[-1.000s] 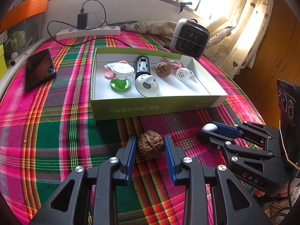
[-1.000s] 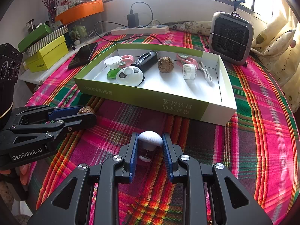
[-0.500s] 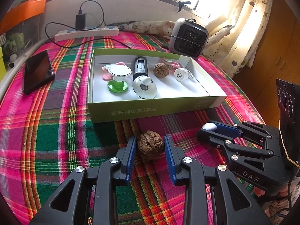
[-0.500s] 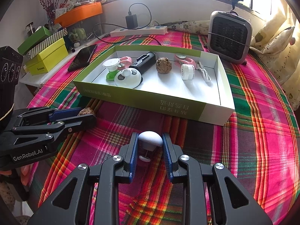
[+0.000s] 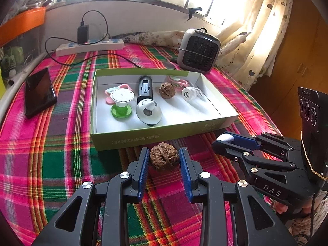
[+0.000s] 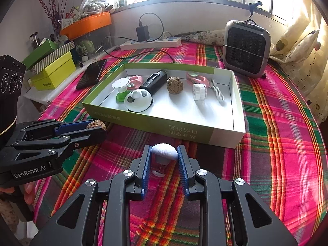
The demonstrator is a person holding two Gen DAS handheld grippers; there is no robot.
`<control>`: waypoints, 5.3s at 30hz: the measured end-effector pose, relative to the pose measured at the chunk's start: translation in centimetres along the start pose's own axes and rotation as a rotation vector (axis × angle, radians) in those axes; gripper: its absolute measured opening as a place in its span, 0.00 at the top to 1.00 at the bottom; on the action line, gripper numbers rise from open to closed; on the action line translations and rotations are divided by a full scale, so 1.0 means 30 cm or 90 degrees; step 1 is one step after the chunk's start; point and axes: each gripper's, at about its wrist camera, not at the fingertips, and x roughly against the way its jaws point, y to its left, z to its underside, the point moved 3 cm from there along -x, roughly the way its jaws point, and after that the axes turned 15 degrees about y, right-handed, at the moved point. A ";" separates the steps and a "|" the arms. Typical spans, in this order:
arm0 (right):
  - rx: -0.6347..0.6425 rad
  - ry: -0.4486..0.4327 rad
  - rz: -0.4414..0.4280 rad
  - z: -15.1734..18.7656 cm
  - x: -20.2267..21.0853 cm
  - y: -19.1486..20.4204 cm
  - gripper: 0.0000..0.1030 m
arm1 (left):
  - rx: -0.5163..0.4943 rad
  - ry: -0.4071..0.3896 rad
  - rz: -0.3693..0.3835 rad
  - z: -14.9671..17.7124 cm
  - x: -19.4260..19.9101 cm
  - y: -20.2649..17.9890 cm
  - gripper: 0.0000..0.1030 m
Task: Organize objects
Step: 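Carry the walnut into the box with the left tool while the right tool carries the knob there, then open both tools, releasing the walnut and white knob in the box, then withdraw both open tools from the box back over the table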
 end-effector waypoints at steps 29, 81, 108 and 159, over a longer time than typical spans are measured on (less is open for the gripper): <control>-0.014 -0.024 0.034 -0.181 0.009 -0.134 0.75 | -0.034 -0.009 0.013 -0.176 -0.041 -0.064 0.73; 0.014 0.011 0.078 -0.269 -0.144 -0.207 0.75 | -0.028 0.040 0.001 -0.249 -0.216 -0.071 0.73; 0.012 0.006 0.086 -0.274 -0.143 -0.211 0.68 | -0.017 0.041 0.000 -0.249 -0.216 -0.061 0.68; -0.027 -0.034 0.081 -0.191 -0.011 -0.172 0.61 | 0.004 -0.008 -0.074 -0.169 -0.061 -0.078 0.65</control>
